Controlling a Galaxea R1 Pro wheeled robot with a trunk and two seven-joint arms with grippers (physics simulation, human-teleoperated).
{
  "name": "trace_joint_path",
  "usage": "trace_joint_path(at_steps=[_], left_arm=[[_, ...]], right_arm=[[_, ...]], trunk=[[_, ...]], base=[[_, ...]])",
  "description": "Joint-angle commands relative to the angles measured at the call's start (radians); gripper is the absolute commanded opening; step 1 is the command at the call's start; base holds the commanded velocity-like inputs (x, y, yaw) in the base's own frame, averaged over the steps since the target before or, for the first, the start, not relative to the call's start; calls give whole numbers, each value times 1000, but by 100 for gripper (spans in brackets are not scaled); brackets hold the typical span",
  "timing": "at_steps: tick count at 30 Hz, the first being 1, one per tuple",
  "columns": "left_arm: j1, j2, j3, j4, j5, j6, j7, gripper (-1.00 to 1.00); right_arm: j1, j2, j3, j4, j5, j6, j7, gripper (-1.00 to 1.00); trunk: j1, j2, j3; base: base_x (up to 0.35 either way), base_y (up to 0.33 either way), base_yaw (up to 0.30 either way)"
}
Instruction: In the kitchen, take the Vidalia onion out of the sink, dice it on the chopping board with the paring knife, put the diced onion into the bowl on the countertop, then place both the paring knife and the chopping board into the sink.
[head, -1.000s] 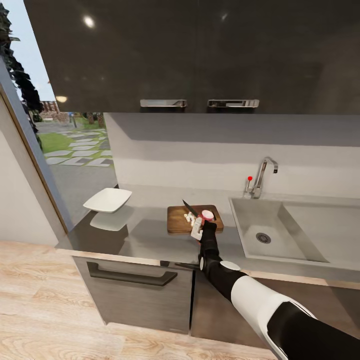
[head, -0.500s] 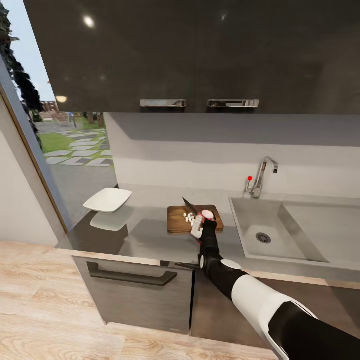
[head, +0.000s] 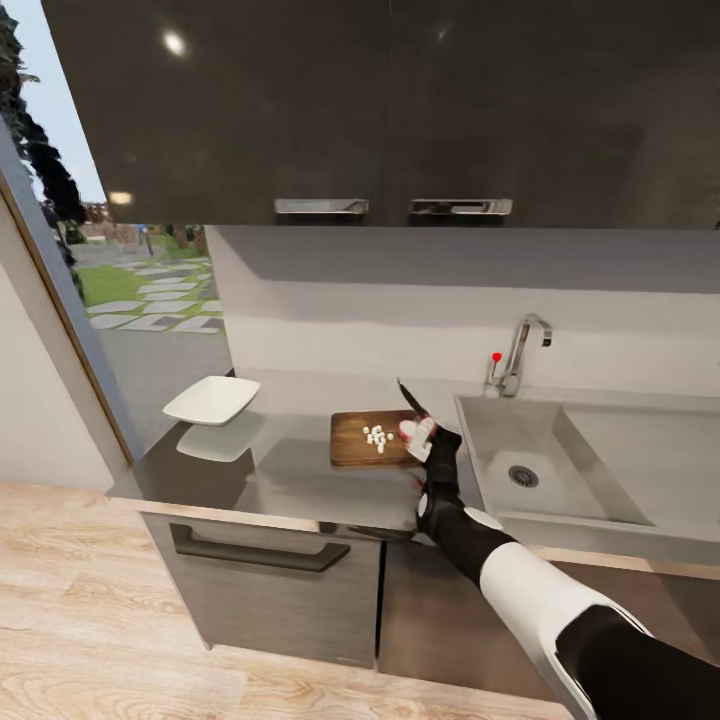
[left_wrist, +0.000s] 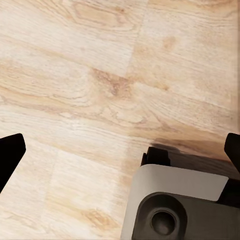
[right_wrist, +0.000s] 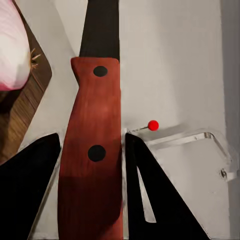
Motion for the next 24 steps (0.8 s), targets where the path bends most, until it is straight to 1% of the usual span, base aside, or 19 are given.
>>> trace_joint_path(at_steps=[1,6,9,12,16,20,24], left_arm=[[-2,0,-8,4,8,-7,0,100],[-2,0,-9,4,8,-7,0,100],[-2,0,-8,4,8,-7,0,100],[-2,0,-8,4,8,-7,0,100],[-2,0,-8,4,8,-7,0,100],[-2,0,-8,4,8,-7,0,100],[-2,1,-8,4,8,-7,0,100]], right_arm=[[-1,0,5,13,7,9,-2,-100],[-1,2,6,24,8,9,-1,-100],[-1,8,6,26,8,8,0,-100],[-1,25,6,26,8,8,0,-100],[-1,39,6,40,9,8,0,-100],[-1,70,6,84,9,8,0,-100],[-1,73,6,122,9,6,9,-100]], trunk=[[0,-1,-1],[0,-1,-1],[0,-1,-1],[0,-1,-1],[0,-1,-1],[0,-1,-1],[0,-1,-1]], base=[[0,-33,0],[0,-9,0],[0,0,0],[0,0,0],[0,0,0],[0,0,0],[0,0,0]])
